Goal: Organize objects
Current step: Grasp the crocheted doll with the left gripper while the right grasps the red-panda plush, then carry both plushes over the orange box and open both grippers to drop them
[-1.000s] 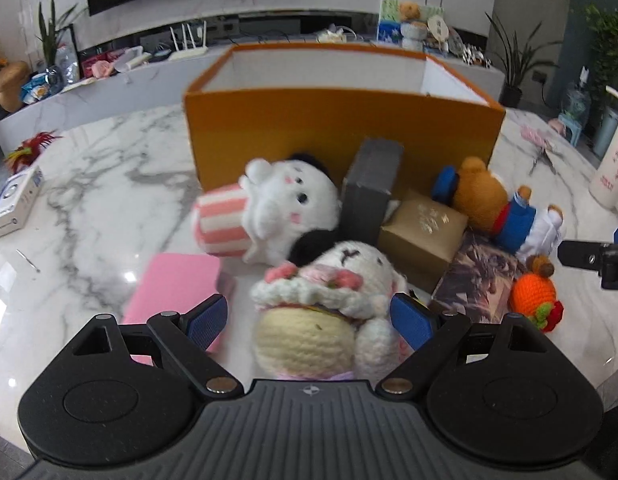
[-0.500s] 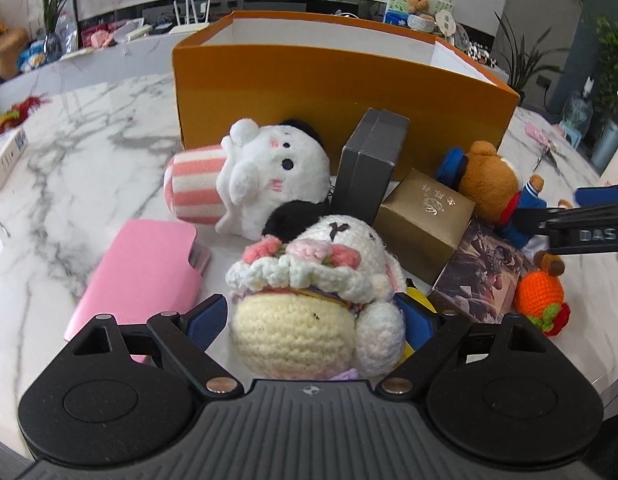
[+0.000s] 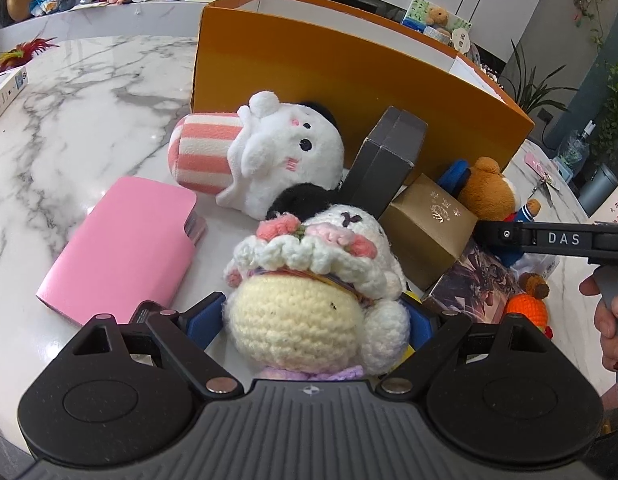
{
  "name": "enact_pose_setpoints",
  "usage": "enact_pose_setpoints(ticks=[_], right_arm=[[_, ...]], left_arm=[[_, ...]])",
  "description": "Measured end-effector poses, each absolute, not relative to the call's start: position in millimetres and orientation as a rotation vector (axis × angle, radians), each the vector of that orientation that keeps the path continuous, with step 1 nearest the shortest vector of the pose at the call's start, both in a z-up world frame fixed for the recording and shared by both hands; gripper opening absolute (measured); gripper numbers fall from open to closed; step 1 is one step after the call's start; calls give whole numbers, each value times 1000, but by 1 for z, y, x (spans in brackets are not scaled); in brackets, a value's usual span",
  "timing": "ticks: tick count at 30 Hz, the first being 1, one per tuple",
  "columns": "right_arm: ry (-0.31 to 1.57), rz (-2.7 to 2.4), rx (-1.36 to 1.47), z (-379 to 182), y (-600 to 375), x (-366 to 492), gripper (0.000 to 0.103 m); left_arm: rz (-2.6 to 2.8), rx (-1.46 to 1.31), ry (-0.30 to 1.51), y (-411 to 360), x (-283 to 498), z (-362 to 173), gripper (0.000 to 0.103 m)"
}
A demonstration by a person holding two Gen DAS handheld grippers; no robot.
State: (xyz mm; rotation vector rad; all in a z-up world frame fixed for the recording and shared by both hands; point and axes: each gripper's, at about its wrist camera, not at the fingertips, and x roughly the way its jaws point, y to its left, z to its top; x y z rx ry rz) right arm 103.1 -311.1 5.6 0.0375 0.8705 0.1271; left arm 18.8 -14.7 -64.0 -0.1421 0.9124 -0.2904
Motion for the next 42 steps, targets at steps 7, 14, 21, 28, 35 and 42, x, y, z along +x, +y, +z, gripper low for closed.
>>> enact_pose_setpoints(ticks=[7, 14, 21, 28, 35, 42], right_arm=[[872, 160, 84, 6, -312, 101, 55], [871, 165, 94, 7, -313, 98, 47], [868, 161, 87, 7, -313, 96, 46], [851, 155, 83, 8, -314, 91, 43], [808, 160, 100, 18, -317, 81, 41], [774, 150, 128, 27, -321, 66, 41]], left_arm=[[-280, -171, 882, -14, 16, -65, 103], [-357, -114, 964, -13, 28, -61, 103], [-351, -138, 966, -11, 27, -63, 103], [-356, -141, 949, -10, 27, -60, 93], [-343, -104, 894, -12, 19, -51, 85], [-345, -56, 837, -14, 7, -36, 85]])
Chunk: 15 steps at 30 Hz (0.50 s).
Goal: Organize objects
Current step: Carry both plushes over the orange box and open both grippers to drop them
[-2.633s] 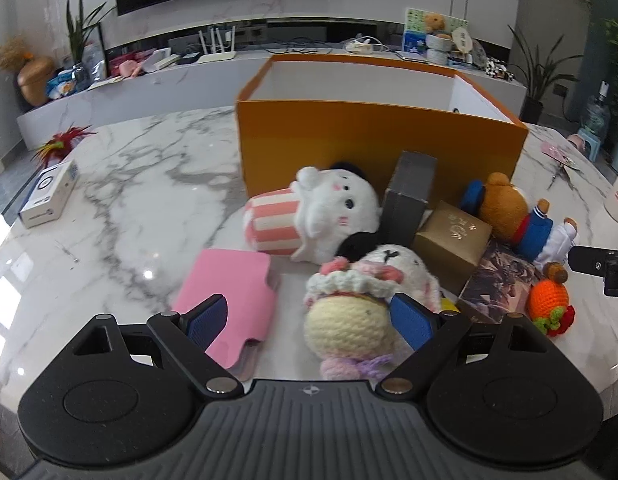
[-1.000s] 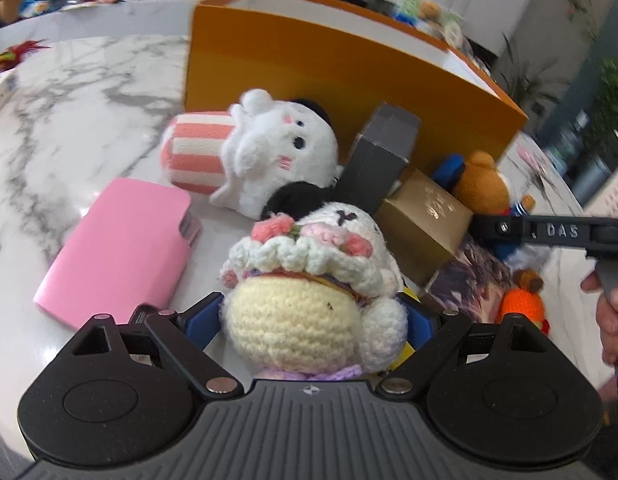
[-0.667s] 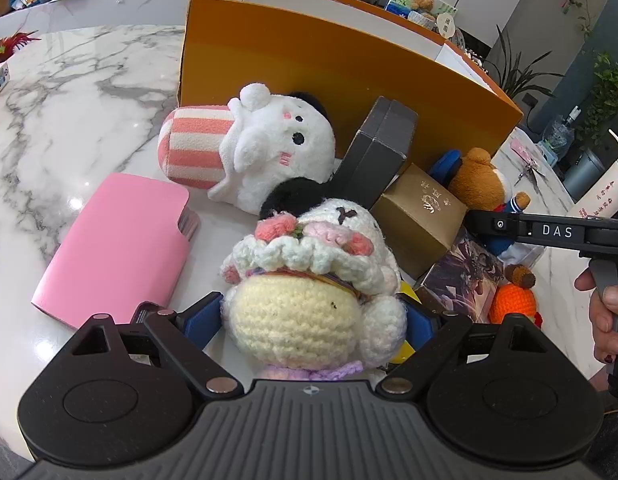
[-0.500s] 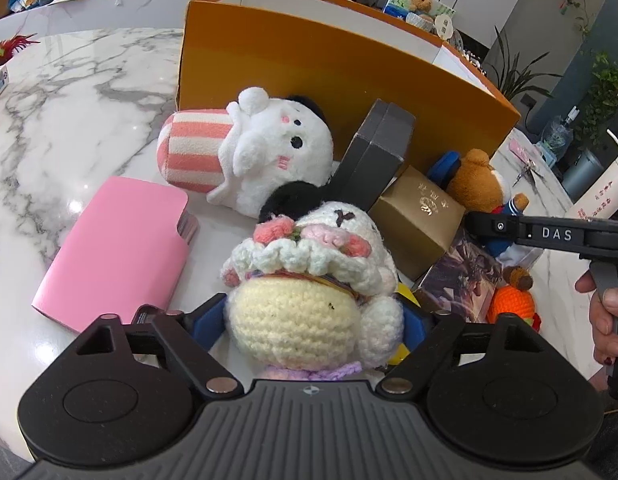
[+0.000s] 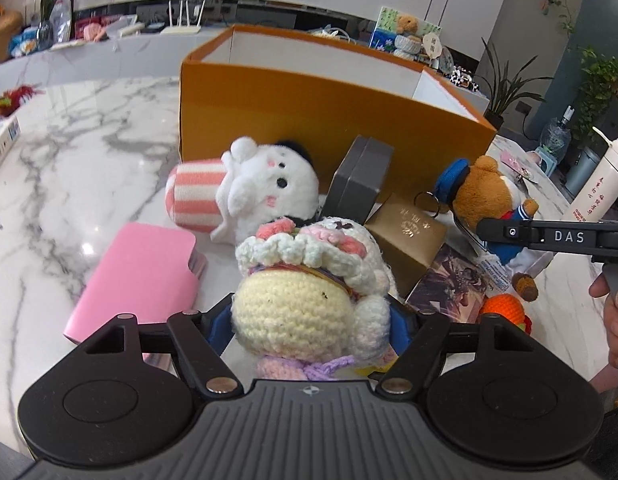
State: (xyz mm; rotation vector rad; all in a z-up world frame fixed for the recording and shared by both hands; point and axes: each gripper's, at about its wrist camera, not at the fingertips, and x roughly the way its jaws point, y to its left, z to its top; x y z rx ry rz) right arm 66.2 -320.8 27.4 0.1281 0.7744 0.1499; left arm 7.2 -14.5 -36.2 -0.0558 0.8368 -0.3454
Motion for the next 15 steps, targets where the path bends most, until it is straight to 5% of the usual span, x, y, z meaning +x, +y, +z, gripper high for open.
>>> enact_pose_setpoints(ticks=[15], right_arm=[[622, 201, 167, 72, -320, 35, 41]], left_arm=[[-346, -98, 634, 7, -1, 27, 85]])
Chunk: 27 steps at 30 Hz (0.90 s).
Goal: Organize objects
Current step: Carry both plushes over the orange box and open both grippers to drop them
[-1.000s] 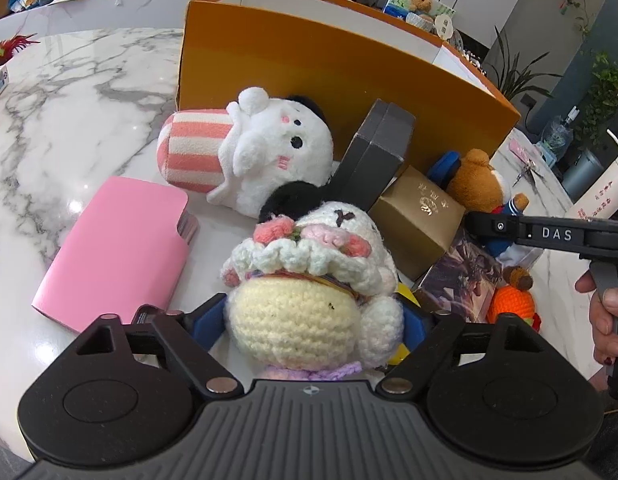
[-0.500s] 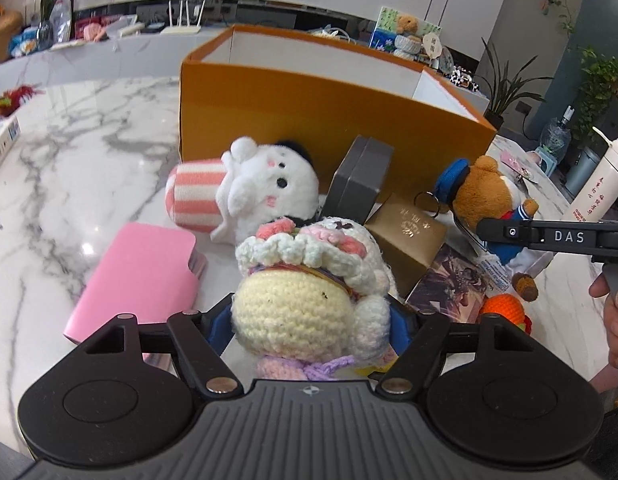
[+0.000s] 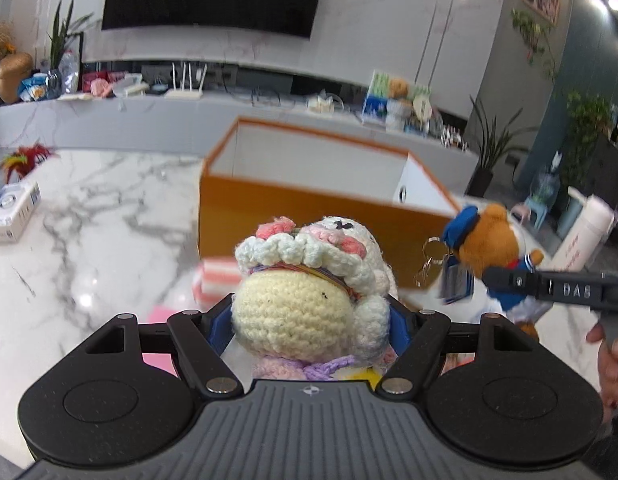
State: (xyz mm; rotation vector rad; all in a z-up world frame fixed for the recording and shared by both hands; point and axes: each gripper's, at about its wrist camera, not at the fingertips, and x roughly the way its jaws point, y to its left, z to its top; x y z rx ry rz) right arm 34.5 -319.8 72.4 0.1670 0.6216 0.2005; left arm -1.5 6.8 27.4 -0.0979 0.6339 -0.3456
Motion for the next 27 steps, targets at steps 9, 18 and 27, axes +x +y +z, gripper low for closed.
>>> enact_pose_setpoints(ticks=[9, 18, 27], right_arm=[[504, 198, 188, 136, -302, 106, 42], [694, 151, 154, 85, -273, 218, 42], [894, 108, 46, 45, -251, 266, 42]], left_arm=[[-311, -105, 514, -14, 85, 91, 85], [-260, -91, 647, -42, 190, 49, 85], [-217, -28, 840, -63, 227, 2, 85]])
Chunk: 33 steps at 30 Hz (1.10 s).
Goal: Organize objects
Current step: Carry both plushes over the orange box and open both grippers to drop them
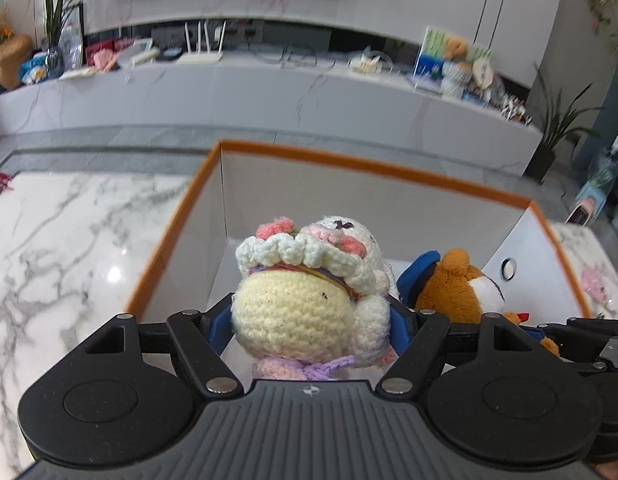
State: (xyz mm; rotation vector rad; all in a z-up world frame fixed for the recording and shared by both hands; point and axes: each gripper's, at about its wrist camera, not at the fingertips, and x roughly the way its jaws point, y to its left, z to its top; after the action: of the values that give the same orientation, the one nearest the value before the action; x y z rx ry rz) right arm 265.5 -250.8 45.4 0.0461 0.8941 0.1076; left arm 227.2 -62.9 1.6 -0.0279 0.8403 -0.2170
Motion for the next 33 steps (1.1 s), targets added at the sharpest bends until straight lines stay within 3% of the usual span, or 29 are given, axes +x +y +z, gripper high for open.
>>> enact_pose_setpoints(ticks=[13, 17, 22, 33], right_arm=[[1030, 51, 46, 28, -252, 266, 45], [1046, 41, 21, 25, -247, 264, 53], [1007, 52, 16, 29, -245, 255, 71], [927, 79, -23, 47, -238, 245, 77]], left_arm=[[-183, 47, 924, -81, 232, -13, 86], [-165, 84, 918, -86, 233, -11, 88], [-140, 127, 922, -90, 232, -10, 91], [-140, 131, 861, -83, 223, 7, 91]])
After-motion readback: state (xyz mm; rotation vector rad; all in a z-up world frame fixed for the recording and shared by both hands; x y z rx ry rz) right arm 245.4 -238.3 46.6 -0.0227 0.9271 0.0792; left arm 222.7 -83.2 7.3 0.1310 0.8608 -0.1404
